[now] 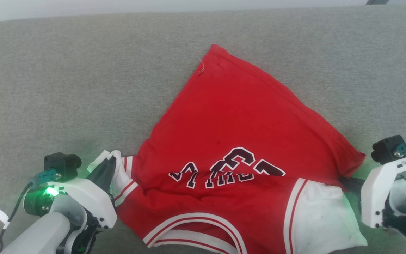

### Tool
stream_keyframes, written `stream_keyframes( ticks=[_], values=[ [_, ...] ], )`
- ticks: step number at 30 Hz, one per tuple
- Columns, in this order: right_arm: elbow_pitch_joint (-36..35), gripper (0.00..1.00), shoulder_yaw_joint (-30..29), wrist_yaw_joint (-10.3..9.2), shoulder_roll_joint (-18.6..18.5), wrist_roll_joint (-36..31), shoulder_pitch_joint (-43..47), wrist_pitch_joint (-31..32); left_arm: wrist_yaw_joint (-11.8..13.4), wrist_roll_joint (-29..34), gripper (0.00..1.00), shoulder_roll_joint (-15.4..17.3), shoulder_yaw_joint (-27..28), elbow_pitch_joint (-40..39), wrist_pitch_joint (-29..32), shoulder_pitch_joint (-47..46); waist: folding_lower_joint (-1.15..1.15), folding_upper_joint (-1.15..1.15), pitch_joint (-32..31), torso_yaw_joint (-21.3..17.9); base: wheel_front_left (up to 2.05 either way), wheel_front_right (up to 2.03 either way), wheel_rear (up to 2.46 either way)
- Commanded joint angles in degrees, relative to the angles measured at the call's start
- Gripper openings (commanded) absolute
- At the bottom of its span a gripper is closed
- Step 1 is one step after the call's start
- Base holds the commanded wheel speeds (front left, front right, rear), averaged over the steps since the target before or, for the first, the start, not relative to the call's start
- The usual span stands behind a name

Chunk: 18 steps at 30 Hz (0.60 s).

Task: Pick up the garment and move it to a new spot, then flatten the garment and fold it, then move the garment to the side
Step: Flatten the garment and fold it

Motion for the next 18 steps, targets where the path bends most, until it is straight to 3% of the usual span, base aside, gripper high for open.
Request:
stream_keyframes(
  ticks=[1, 2, 3, 4, 8, 18],
  values=[
    [2.96, 0.27, 0.91, -0.13, 2.2, -1.52, 3.26, -0.26, -0.08, -0.35, 0.0, -0.42, 0.14, 0.31, -0.08, -0.28, 0.0, 0.0, -0.01, -0.09, 0.0, 0.0, 0.0],
    [3.67, 0.49, 0.21, -0.13, 3.73, -1.85, 3.67, -1.62, -0.14, -0.39, 0.0, -0.58, 0.11, 0.53, -0.25, -0.21, 0.0, 0.0, -0.07, -0.18, 0.0, 0.0, 0.0],
    [4.19, 0.81, 0.2, -0.12, 4.54, -2.79, 3.72, -2.39, -0.26, -0.38, 0.0, -0.72, 0.0, 0.73, -0.31, -0.14, 0.0, 0.0, -0.15, -0.18, 0.0, 0.0, 0.0],
    [4.51, 1.0, 0.47, -0.12, 5.16, -3.22, 3.87, -3.04, -0.39, -0.54, 0.0, -0.79, -0.05, 1.03, -0.38, -0.09, 0.0, 0.0, -0.26, -0.14, 0.0, 0.0, 0.0],
    [3.04, 1.0, -1.09, -0.15, 6.09, -3.3, 3.38, -6.37, -0.54, -1.02, 0.0, -1.04, 0.01, 1.81, -0.75, 0.54, 0.0, 0.0, -0.86, -0.25, 0.0, 0.0, 0.0],
    [-11.74, 1.0, -7.66, -0.09, 4.86, -4.3, 3.73, -8.33, 0.24, -1.23, 0.0, -0.92, -0.12, 1.07, -0.9, 1.47, 0.0, 0.0, -2.09, 0.86, 0.0, 0.0, 0.0]
  ],
)
